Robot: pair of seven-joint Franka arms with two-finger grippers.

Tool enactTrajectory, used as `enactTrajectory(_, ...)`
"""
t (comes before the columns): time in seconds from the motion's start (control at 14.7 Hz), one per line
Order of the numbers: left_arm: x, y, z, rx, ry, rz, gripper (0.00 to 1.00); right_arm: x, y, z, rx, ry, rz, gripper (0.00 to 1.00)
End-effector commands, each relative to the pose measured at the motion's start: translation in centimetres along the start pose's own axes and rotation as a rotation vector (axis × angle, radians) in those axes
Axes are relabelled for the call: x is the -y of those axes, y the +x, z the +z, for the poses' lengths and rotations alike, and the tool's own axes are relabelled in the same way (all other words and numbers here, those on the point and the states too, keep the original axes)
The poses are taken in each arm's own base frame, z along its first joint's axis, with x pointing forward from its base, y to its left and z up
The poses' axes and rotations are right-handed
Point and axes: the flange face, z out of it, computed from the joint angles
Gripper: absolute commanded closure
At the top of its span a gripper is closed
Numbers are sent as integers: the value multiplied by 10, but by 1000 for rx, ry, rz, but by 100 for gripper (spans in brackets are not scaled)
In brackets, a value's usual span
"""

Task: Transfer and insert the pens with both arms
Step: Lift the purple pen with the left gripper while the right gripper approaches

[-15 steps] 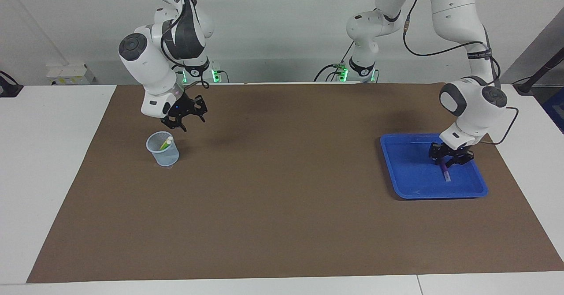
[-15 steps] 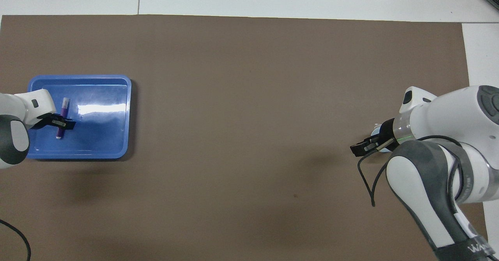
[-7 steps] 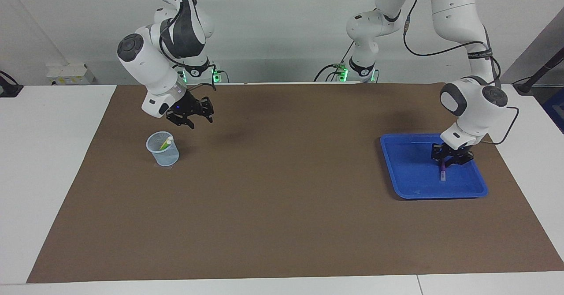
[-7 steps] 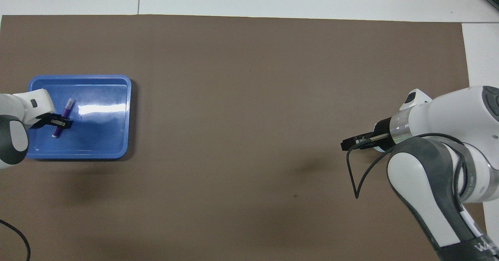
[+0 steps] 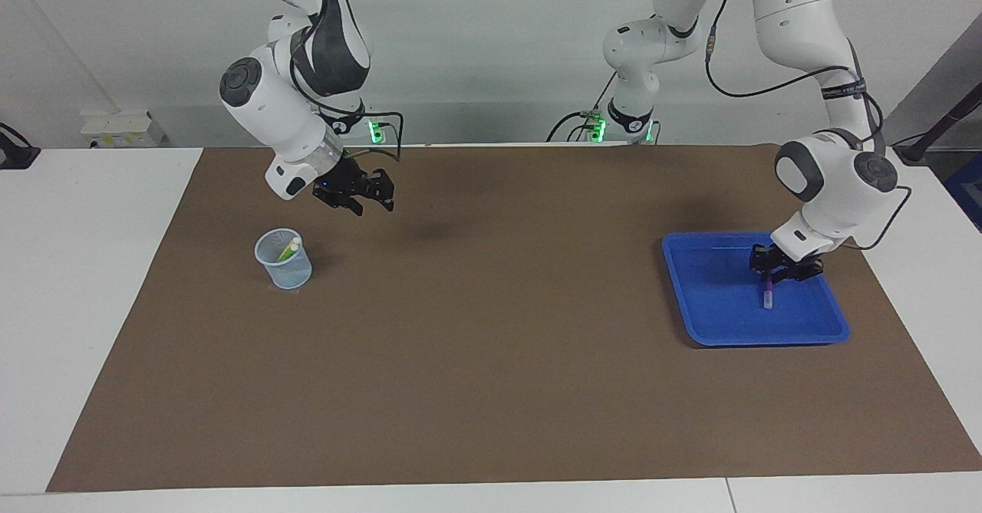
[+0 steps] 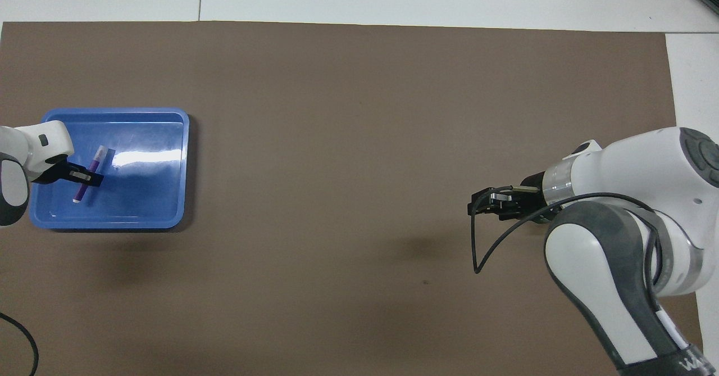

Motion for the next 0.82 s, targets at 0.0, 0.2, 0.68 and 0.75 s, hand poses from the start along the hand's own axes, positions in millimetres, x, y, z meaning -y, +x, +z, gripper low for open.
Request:
enactTrajectory(0.0,-9,-2,-34,29,-9,-51,100,5,-6,-4,-5,56,106,32)
enactTrajectory(0.2,-25,-2,-64,55,-28,-102,100,17,-7,-2,-5,105,203,31)
enactTrajectory(0.68,-77,-10,-123,86,-220,-602,100,36,-11,2,-17,118,303,25)
enactTrajectory(0.75,-83,-9,-126,92,-248,-694,100,38,-11,1,-17,137,326,25)
